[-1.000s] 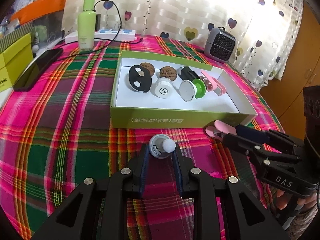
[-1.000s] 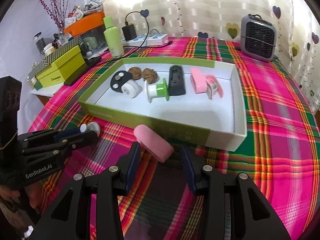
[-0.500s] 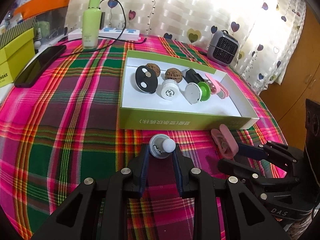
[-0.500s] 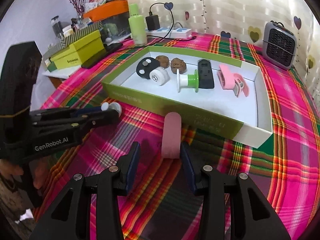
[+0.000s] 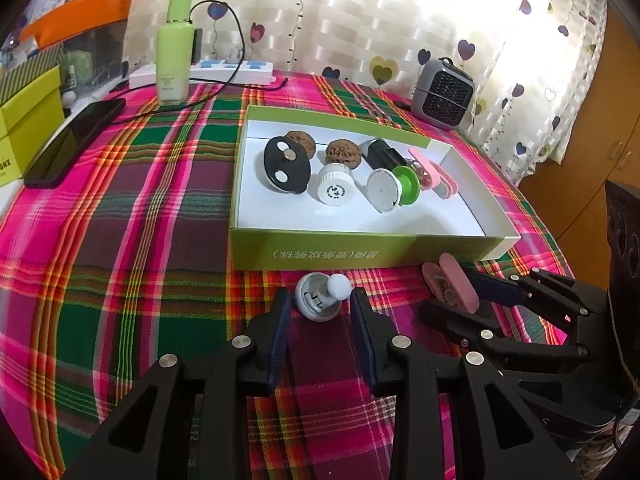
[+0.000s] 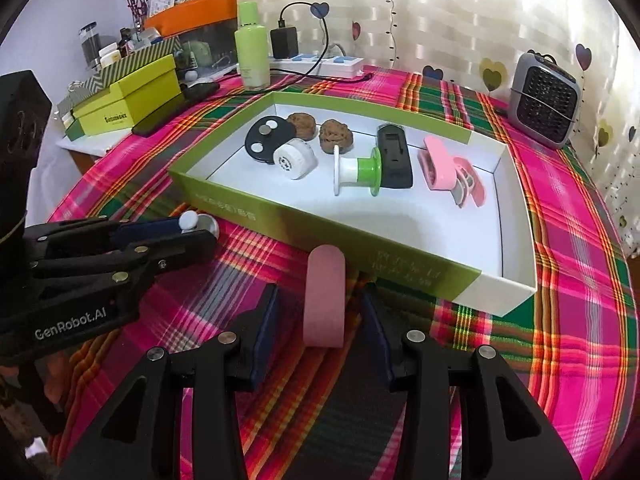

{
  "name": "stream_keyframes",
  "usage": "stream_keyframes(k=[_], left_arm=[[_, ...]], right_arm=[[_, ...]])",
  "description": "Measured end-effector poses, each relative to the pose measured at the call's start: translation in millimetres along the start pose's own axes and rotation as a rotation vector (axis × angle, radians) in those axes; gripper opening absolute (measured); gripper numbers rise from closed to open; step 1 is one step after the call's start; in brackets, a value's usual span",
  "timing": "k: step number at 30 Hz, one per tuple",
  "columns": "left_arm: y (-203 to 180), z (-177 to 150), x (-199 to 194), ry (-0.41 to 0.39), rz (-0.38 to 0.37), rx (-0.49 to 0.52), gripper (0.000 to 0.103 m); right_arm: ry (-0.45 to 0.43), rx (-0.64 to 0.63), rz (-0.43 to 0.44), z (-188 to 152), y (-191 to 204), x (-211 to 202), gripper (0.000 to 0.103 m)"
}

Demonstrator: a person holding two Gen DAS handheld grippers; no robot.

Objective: Organize objects
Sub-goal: 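Grasp the pink rectangular block with the right tool while the left tool grasps the white knob item, then lift and carry the pink block and white knob item over the box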

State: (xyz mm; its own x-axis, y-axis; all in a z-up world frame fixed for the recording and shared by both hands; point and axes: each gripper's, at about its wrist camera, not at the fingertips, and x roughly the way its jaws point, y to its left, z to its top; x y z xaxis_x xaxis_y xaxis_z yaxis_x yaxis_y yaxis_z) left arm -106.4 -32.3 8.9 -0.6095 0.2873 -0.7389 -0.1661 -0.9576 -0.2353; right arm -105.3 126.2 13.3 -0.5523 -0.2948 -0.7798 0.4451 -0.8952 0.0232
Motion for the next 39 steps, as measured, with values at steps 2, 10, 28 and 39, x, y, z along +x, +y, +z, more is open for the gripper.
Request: stream_keyframes(k=[2, 10, 28, 39], left_arm=[[-1.4, 0.9, 1.1, 0.0, 0.007, 0.007, 0.03], [-2.3, 3.4, 3.8, -0.001, 0.011, 0.005, 0.031], [0.1, 4.9, 5.4, -0.006, 0.029, -0.008, 0.023], [-1.1, 4.6, 4.7, -0.006, 0.037, -0.003, 0.023]], right_arm=[[0.002, 0.002, -0.016, 1.2, -0.6, 1.4, 0.042], [-0.001, 0.027, -0.022, 1.1, -2.6, 1.2, 0.042], [-0.008, 0.074, -0.037, 0.8, -10.1, -0.6, 0.023], [-0.012, 0.101, -0.029, -1.7, -12.2, -2.9, 0.019]])
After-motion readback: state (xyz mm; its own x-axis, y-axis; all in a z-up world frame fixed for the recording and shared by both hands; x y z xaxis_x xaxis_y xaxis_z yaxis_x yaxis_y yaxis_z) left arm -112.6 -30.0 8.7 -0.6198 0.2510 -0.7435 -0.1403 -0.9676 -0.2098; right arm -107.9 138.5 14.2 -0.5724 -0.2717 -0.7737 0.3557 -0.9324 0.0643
